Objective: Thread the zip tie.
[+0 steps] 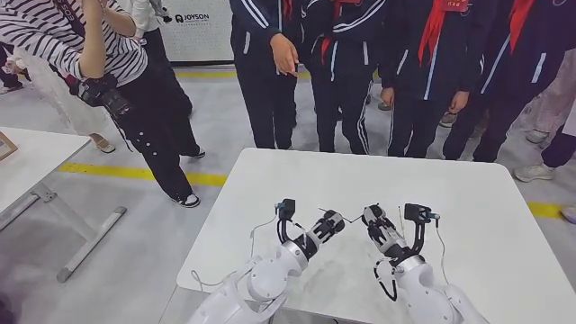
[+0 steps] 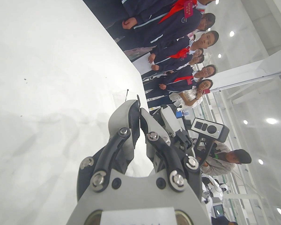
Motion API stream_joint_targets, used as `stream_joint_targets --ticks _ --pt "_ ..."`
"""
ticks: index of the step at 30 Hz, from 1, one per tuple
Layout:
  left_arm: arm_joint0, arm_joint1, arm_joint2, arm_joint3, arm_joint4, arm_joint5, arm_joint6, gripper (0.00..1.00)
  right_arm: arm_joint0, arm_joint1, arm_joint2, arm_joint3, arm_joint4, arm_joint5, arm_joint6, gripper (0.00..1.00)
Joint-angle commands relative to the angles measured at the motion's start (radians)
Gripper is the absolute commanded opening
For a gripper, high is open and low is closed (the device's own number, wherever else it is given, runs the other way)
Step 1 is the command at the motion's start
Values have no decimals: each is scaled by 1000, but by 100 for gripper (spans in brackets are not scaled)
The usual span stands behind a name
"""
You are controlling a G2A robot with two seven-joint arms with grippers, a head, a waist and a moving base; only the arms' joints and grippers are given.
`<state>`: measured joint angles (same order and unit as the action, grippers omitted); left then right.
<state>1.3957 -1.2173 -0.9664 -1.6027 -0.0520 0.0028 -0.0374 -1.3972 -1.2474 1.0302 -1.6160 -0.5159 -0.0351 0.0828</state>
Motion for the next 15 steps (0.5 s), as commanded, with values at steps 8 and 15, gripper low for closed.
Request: stream_joint_targets --ticks 8,15 --pt "-2 -3 1 3 -3 -1 -5 0 4 -3 0 4 4 -2 22 0" --pt "-2 -3 1 3 -3 -2 -4 0 0 -3 5 2 8 -5 11 0"
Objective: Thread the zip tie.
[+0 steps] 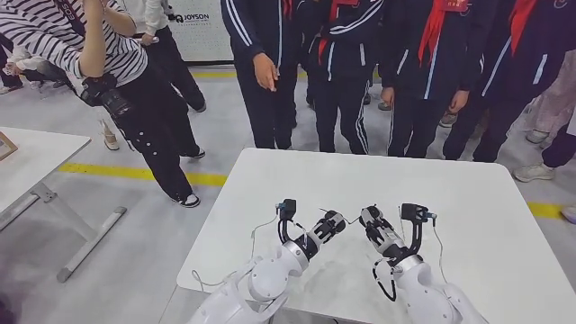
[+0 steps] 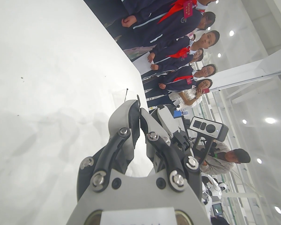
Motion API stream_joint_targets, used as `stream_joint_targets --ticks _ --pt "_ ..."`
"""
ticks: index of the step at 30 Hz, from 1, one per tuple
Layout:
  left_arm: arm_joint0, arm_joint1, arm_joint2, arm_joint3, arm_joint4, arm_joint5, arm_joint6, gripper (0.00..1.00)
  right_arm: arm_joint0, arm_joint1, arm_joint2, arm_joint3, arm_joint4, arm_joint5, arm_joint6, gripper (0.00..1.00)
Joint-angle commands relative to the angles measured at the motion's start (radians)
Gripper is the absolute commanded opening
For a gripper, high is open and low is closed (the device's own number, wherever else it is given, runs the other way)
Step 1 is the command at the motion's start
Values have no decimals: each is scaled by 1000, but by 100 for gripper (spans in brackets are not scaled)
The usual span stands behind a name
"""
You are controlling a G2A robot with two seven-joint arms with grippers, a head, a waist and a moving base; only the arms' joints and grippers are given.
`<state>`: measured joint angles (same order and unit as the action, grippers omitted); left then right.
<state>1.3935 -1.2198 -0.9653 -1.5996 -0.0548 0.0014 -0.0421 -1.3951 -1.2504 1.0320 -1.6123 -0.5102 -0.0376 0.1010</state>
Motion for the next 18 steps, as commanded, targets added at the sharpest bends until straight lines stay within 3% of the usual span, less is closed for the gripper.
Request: stream_joint_targets --ticks 1,18 --pt "1 -1 1 1 -1 -1 1 0 -6 -1 7 -3 0 -5 -19 0" --pt "-10 -7 -6 23 -51 -16 -38 0 -21 -4 25 -5 -8 -18 -35 0"
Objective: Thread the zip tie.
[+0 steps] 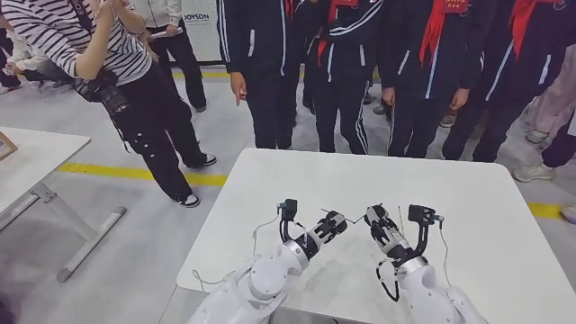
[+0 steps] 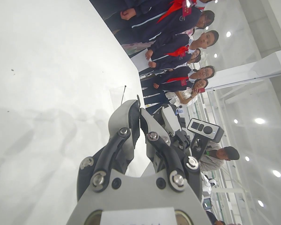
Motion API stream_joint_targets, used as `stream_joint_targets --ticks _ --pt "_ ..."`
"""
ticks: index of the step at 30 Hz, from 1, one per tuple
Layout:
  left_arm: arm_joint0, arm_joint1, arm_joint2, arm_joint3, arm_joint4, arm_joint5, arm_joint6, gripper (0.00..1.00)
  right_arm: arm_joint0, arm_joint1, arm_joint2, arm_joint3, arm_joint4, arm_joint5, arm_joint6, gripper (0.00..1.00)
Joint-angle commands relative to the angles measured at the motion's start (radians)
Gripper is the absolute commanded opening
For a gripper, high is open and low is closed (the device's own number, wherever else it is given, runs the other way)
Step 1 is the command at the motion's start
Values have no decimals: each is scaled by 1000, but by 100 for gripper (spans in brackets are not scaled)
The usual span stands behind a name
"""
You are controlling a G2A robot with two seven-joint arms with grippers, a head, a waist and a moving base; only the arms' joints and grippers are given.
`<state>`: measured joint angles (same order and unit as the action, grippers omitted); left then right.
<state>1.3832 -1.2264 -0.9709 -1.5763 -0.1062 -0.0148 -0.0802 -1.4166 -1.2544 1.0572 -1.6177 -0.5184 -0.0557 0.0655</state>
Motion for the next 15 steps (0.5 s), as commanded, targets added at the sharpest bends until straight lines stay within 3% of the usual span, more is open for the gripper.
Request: stream_joint_targets --ticks 1,4,10,15 --pt "0 0 0 0 0 0 0 0 0 0 0 0 0 0 0 0" --pt "1 -1 0 0 -1 0 3 0 -1 0 0 0 2 0 -1 0" --pt "3 -5 -6 9 -38 -40 2 0 -4 -3 8 6 24 -28 6 0" --pt "-1 -7 -8 20 -71 -54 -33 0 -7 -7 12 13 36 -39 -10 0"
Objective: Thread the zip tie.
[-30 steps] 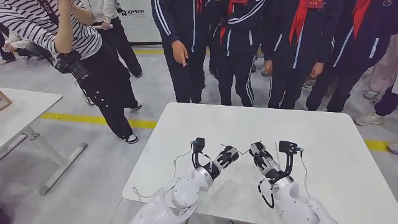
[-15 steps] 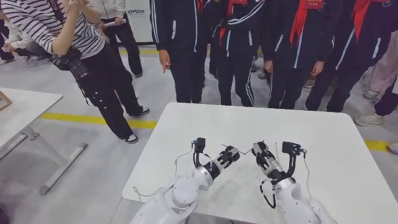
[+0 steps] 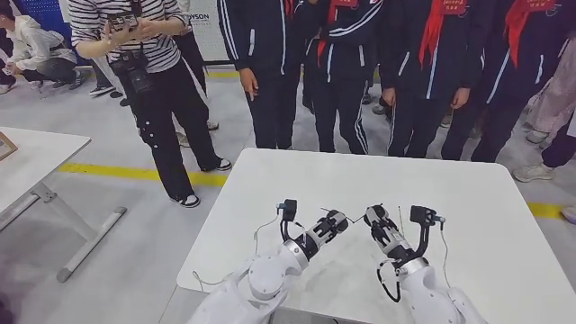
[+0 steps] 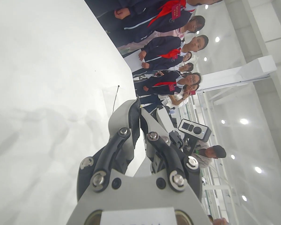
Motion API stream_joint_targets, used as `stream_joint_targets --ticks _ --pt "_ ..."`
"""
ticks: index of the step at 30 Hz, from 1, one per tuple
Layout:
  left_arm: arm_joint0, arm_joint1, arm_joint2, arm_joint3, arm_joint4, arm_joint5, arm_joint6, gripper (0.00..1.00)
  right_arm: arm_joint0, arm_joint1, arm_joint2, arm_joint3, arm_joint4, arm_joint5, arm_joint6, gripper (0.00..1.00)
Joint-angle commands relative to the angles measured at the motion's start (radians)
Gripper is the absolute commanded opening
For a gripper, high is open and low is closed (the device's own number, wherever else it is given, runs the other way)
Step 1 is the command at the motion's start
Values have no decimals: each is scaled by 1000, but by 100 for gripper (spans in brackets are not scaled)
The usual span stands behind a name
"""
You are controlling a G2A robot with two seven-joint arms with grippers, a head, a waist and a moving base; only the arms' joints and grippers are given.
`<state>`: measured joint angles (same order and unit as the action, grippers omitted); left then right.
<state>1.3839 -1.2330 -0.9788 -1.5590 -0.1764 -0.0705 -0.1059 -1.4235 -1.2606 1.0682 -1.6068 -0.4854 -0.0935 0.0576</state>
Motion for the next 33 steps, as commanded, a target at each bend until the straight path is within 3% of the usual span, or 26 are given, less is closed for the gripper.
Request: stream_joint_targets --ticks 1,10,23,33 --pt "-2 0 -1 4 6 3 -5 0 0 -1 1 2 3 -1 -2 0" --pt "-2 0 -1 4 6 3 -5 0 0 -1 1 2 3 -1 -2 0" --pt "5 0 -23 12 -37 -35 -37 0 -29 -4 30 -26 -4 -22 -50 0" --pt "3 -3 -21 14 -6 -36 -19 0 -38 -7 27 -43 -105 37 -78 0"
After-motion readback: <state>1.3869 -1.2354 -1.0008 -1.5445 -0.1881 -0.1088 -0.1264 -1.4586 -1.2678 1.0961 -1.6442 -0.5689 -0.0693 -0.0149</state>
